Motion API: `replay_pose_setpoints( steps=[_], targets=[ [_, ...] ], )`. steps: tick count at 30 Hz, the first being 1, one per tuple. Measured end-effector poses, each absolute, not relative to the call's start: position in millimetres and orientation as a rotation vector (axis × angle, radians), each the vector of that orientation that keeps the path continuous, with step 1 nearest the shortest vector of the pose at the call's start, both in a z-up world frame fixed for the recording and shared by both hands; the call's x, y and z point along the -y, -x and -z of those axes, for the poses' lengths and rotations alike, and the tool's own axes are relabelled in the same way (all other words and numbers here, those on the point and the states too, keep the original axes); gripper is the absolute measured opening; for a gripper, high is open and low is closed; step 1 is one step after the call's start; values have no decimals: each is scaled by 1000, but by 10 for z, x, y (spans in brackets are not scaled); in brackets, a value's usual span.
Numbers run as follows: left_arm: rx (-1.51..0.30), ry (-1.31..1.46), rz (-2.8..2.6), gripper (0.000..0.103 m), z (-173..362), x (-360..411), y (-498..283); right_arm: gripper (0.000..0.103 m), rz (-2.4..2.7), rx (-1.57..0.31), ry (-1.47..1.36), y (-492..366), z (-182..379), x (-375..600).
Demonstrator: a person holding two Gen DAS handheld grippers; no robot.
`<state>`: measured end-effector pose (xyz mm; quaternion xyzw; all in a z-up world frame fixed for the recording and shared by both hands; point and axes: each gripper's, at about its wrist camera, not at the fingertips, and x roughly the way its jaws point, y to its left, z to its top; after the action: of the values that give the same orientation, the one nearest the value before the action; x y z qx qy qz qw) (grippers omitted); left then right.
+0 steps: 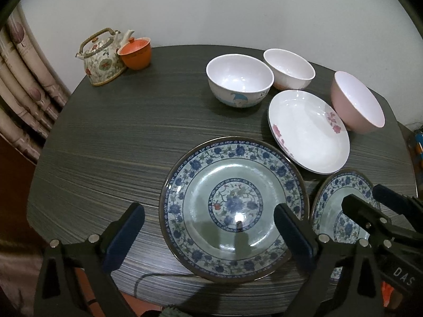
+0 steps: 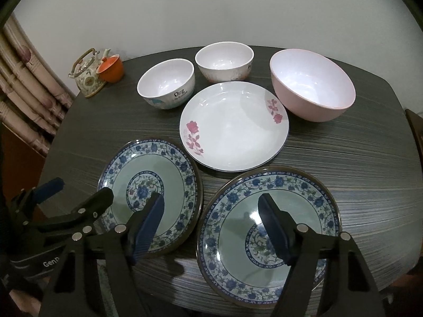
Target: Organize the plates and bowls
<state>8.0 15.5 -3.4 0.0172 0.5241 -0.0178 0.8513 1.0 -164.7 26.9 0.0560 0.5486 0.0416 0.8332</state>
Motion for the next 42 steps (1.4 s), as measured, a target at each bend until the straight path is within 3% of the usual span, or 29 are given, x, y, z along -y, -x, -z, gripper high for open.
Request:
replay_pose_setpoints(
  steps=[18,25,32,39,42],
  targets=[
    [-1176,-22,24,95,227,-297,-166,62,-117,-1207,-95,-121,-85,1541],
    [-1186,-8,17,88,286,-338,-209,62,-128,-1220,-98,-161,-7,1531],
    [-1208,-2,5,73,356,-415,-231,56,-146,-1242,-96,-217,100,1504],
    [-1228,45,11,72,390,-557,-268,55,-167,-1249,-89,-285,164,1473],
    [-1240,66,7,66,399,-644,-289,52,-195,-1258,-109,-320,192,1479]
  ],
)
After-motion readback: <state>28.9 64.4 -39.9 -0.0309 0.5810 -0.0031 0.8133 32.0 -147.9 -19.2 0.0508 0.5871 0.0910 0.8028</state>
